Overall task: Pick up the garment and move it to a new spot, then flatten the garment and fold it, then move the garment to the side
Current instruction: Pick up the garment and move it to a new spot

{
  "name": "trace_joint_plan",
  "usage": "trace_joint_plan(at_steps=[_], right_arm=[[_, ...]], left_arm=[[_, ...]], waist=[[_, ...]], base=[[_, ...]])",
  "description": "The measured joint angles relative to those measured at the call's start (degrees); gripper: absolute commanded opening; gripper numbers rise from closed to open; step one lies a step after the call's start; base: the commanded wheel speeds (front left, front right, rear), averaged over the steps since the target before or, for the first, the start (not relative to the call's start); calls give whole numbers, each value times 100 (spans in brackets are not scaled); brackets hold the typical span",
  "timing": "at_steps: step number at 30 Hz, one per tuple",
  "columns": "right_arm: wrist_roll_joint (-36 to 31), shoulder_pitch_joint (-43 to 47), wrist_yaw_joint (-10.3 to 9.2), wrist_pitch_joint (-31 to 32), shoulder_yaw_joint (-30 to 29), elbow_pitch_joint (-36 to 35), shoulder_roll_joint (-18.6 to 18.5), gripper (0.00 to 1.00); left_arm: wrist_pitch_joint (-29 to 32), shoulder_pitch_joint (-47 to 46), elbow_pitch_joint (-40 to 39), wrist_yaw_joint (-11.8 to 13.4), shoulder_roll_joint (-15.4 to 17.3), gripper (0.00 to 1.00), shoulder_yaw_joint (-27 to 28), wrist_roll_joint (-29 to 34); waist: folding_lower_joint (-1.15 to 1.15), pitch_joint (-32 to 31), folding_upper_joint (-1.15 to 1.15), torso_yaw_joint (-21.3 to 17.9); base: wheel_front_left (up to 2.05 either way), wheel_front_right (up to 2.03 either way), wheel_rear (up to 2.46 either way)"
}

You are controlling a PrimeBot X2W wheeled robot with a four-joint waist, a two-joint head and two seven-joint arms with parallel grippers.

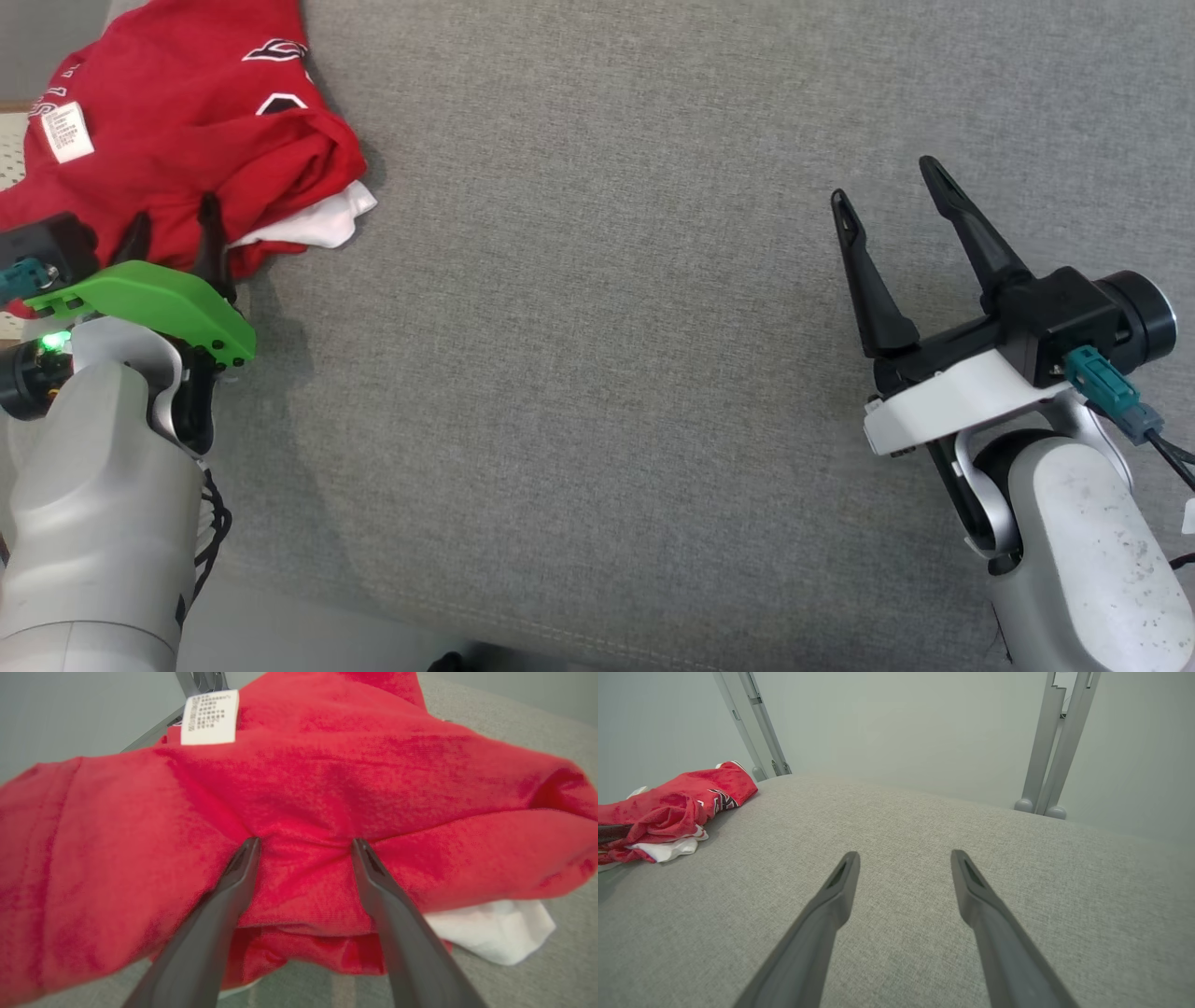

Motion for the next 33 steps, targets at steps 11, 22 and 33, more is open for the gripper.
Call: trace_joint_plan(at_steps=[11,22,33], right_arm=[[-12,-31,0,-234,-38,161,75,100],[165,405,0,-527,-162,463,231,100],[376,1003,0,-675,-198,625,356,100]], left_arm=[[-478,-34,0,-8,526,0,-504,-337],[-538,710,-1512,175,794,0,-212,121],[-309,2530,-3756,760,715,0,-343,452]], waist=[[0,-245,0,-119],[0,-1080,0,-126],[0,-1978,0,-387]], base=[[0,0,0],[0,0,0],[0,0,0]])
